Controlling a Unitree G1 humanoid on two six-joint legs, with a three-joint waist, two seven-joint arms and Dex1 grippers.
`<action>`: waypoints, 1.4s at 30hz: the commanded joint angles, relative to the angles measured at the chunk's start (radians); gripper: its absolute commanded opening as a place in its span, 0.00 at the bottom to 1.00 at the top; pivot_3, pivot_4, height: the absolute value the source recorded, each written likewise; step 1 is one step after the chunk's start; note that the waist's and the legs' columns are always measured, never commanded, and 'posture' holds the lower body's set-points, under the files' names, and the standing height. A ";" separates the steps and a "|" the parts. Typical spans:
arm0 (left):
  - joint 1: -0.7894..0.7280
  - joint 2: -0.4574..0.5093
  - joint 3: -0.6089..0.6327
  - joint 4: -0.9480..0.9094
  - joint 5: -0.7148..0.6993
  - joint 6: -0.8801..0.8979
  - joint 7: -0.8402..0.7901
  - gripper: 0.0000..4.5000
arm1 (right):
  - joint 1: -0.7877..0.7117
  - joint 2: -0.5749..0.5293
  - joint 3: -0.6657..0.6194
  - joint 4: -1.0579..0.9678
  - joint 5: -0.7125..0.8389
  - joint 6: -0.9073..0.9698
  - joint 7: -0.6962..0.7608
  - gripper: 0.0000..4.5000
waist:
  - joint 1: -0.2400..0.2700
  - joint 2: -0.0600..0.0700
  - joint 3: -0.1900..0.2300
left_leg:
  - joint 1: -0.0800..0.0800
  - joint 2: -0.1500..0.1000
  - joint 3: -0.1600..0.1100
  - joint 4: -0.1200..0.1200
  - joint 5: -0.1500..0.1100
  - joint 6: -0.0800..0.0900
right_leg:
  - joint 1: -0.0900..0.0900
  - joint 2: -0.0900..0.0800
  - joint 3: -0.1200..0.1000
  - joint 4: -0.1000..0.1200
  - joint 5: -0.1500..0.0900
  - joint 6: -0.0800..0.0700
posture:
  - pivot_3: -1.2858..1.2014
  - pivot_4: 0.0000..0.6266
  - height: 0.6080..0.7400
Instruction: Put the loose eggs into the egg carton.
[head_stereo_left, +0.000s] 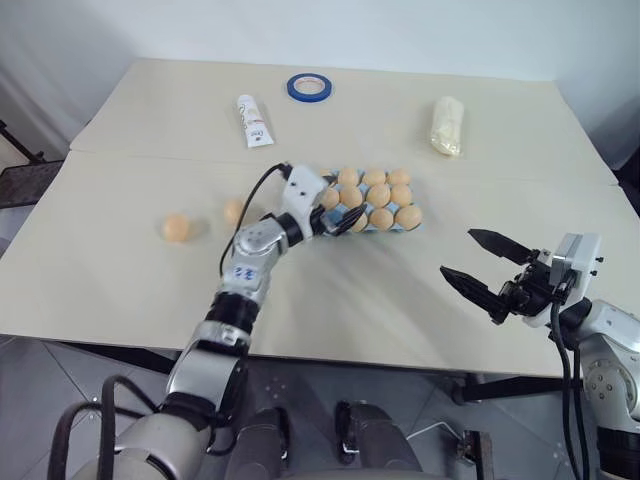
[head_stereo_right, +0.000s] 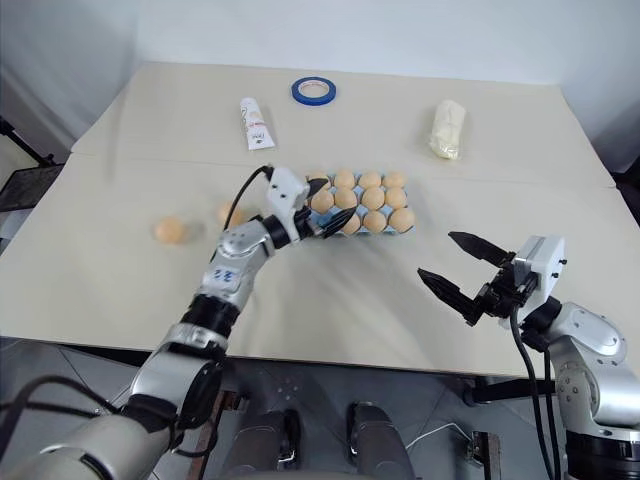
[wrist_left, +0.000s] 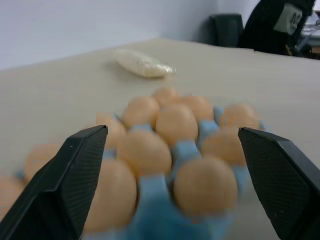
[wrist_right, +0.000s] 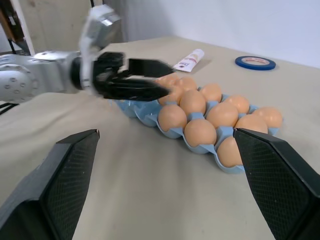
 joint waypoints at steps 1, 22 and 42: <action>0.117 0.070 -0.005 -0.264 -0.053 0.093 -0.063 0.99 | -0.032 -0.018 0.009 0.009 0.014 -0.002 0.029 1.00 | 0.002 0.000 0.000 | 0.000 0.000 0.000 0.000 0.000 0.000 | 0.000 0.000 0.000 0.000 0.000 0.000 | 0.52 0.24 1.00; 0.769 0.427 0.558 -0.727 -0.319 0.289 -0.022 0.99 | -0.241 -0.026 0.110 0.201 -0.017 0.002 0.170 1.00 | -0.017 0.001 0.000 | 0.012 0.001 0.000 -0.007 -0.003 -0.004 | 0.009 -0.003 0.000 -0.004 -0.002 -0.007 | 0.52 0.24 1.00; 0.373 0.420 0.325 -0.551 -0.226 0.408 0.158 0.99 | -0.255 -0.027 0.120 0.211 -0.033 0.009 0.183 1.00 | -0.015 0.001 0.000 | 0.010 0.001 -0.001 -0.014 -0.001 -0.001 | 0.008 -0.003 -0.004 -0.011 -0.002 -0.007 | 0.52 0.24 1.00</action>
